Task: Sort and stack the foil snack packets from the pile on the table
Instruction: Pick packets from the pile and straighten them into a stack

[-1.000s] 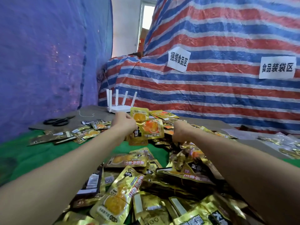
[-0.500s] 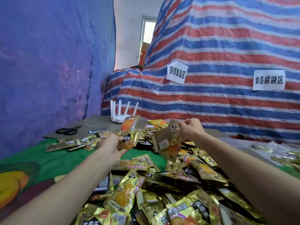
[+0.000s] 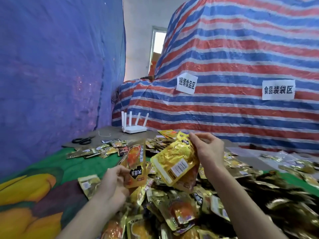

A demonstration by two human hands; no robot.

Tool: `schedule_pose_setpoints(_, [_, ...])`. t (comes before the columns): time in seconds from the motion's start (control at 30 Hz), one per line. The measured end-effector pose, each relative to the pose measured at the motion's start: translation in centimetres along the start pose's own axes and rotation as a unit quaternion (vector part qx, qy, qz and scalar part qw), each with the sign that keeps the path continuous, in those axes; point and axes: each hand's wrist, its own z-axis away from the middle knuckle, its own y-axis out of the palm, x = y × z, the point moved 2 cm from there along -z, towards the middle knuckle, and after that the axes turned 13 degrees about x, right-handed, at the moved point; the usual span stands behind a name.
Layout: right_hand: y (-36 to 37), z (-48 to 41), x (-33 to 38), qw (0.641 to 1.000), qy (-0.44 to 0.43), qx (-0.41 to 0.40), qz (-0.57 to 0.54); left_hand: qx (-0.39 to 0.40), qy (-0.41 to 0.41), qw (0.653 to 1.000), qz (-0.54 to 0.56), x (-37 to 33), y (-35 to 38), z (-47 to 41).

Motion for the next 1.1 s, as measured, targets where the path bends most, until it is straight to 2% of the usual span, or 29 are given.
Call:
schedule_pose_setpoints(0.13, [0.2, 4.2, 0.8, 0.997, -0.063, -0.008, 0.051, 0.009, -0.021, 1.0, -0.007, 1.7, 0.2, 0.7])
schedule_pose_setpoints(0.27, [0.0, 6.2, 0.9, 0.982, -0.127, -0.007, 0.139, 0.027, -0.004, 0.999, -0.037, 1.3, -0.9, 0.9])
schedule_pose_setpoints(0.4, [-0.2, 7.3, 1.5, 0.966, -0.182, -0.03, 0.181, 0.096, 0.033, 0.993, -0.058, -0.7, -2.2, 1.1])
schedule_pose_setpoints(0.5, [0.2, 8.0, 0.9, 0.966, -0.186, -0.025, 0.176, 0.159, 0.023, 0.984, -0.074, -0.2, -1.7, 1.2])
schedule_pose_setpoints(0.63, [0.9, 8.5, 0.1, 0.971, -0.192, -0.019, 0.14, 0.235, -0.025, 0.952, -0.196, 2.5, 0.6, 2.1])
schedule_pose_setpoints(0.73, [1.4, 8.9, 0.2, 0.975, -0.195, -0.032, 0.098, 0.216, -0.021, 0.931, -0.294, 3.7, 1.8, 2.4])
schedule_pose_setpoints(0.87, [2.2, 9.5, 0.3, 0.993, -0.111, -0.023, -0.009, 0.183, 0.049, 0.939, -0.286, 4.2, 2.5, 2.7])
schedule_pose_setpoints(1.0, [3.9, 10.0, -0.1, 0.985, -0.012, 0.128, -0.116, 0.104, 0.155, 0.944, -0.271, 3.6, 2.2, 2.2])
schedule_pose_setpoints(1.03, [4.6, 10.3, -0.3, 0.98, -0.012, 0.167, -0.11, 0.09, 0.176, 0.941, -0.277, 3.4, 2.1, 2.2])
schedule_pose_setpoints(1.1, [5.8, 11.0, -0.9, 0.98, -0.032, 0.19, -0.045, 0.078, 0.192, 0.929, -0.305, 3.6, 2.0, 2.4])
